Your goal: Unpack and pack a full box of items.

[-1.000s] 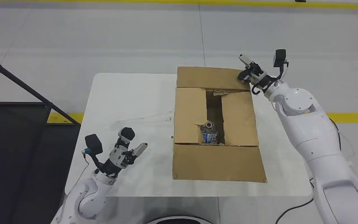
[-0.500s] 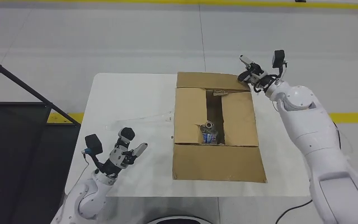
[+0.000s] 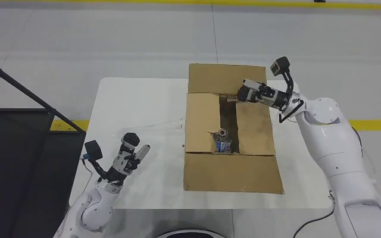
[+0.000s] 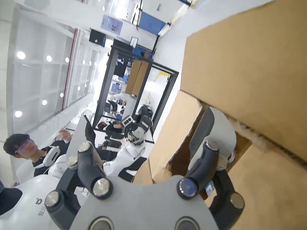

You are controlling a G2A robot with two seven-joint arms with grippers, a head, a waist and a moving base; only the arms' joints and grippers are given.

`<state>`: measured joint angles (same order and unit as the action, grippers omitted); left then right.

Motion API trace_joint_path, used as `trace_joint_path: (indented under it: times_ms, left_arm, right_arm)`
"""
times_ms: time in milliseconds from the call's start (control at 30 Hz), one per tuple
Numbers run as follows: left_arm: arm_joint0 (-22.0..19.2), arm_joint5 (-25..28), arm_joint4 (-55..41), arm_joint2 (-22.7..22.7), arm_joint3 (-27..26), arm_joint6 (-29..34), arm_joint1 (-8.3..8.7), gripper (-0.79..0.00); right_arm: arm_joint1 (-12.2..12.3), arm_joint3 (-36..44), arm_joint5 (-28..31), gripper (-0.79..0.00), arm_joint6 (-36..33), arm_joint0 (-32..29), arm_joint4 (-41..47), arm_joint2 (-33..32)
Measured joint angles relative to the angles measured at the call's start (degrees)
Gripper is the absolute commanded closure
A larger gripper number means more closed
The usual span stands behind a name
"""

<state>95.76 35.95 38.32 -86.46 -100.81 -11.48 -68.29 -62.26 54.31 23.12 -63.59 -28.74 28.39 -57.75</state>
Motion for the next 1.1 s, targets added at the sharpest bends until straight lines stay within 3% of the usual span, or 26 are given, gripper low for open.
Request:
trace_joint_path:
  times_ms: [167, 533, 867, 1100]
  left_arm:
    - [0.0, 0.9, -1.7, -0.6, -0.2, 1.5, 0.09, -0.785]
    - [-0.2, 1.2, -2.1, -0.9, 0.1, 2.4, 0.07, -0.785]
    - [0.0, 1.7, -2.4, -1.7, 0.7, 2.2, 0.04, -0.785]
    - [0.4, 2.3, -2.6, -2.3, 0.9, 1.5, 0.01, -0.785]
  right_arm:
    - [0.0, 3.1, -6.1, -0.785, -4.8, -0.6, -4.1, 2.3]
    - [-3.2, 1.5, -8.8, -0.785, -6.2, 2.0, -5.9, 9.7]
    - [-6.2, -2.6, -5.4, -0.785, -5.8, 5.2, -1.7, 12.3]
    - [-7.5, -1.0, -4.5, -0.785, -5.6, 7.3, -0.1, 12.6]
